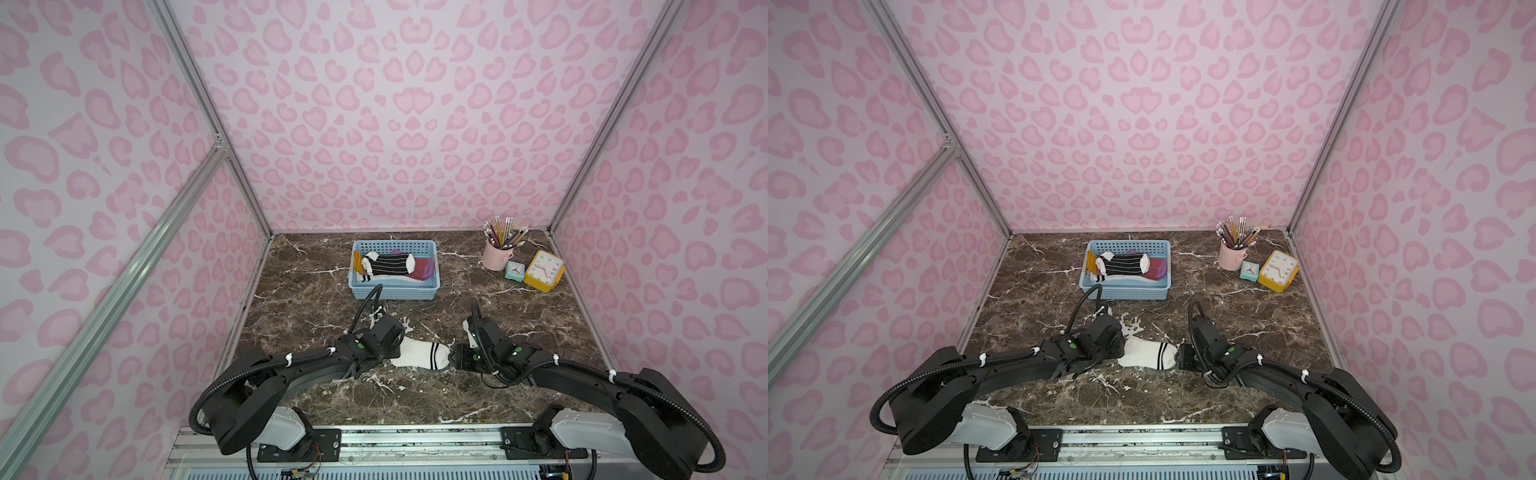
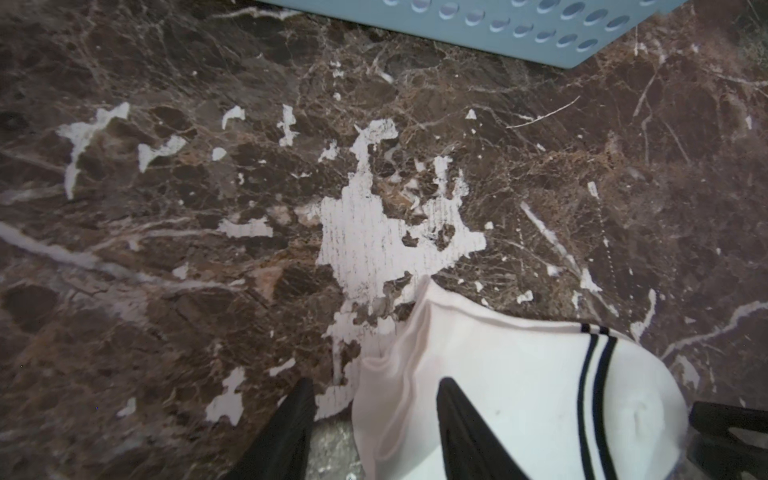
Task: Place the socks together as a pair
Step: Flatten out the sock, then pick up a pair of socks from the center of the board.
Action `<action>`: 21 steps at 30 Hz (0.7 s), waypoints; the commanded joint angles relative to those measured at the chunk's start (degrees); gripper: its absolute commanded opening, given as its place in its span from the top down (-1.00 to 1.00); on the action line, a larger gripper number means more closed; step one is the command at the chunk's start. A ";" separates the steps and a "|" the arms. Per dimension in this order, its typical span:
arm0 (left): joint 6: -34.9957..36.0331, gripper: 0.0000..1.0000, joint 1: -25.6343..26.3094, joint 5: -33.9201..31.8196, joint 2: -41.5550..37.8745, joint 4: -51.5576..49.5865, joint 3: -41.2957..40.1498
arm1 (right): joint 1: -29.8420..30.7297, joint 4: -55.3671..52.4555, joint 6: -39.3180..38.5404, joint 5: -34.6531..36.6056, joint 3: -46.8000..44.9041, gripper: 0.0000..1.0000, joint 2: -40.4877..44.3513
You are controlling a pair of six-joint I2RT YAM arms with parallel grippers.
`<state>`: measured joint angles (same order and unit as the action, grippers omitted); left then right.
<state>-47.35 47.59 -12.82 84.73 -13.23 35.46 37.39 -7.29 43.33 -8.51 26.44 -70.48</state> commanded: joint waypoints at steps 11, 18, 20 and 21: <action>1.79 -0.02 -1.54 3.94 4.24 7.24 -1.30 | 3.48 6.95 4.65 2.18 0.50 0.02 -6.14; 0.32 -0.02 -2.37 0.67 0.22 4.82 -2.11 | 3.57 7.33 4.89 4.13 0.88 0.61 -8.99; 0.91 -0.05 -2.84 -0.23 -1.14 3.47 -1.73 | 3.43 5.87 3.66 5.26 1.69 0.89 -8.56; 1.68 -0.07 -3.14 -0.41 -1.68 3.30 -1.70 | 3.12 4.95 2.81 5.77 2.18 1.00 -8.33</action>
<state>-46.22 45.01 -10.94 84.25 -9.72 33.36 40.75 2.33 47.70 -5.50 27.68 -78.98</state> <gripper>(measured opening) 0.530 0.047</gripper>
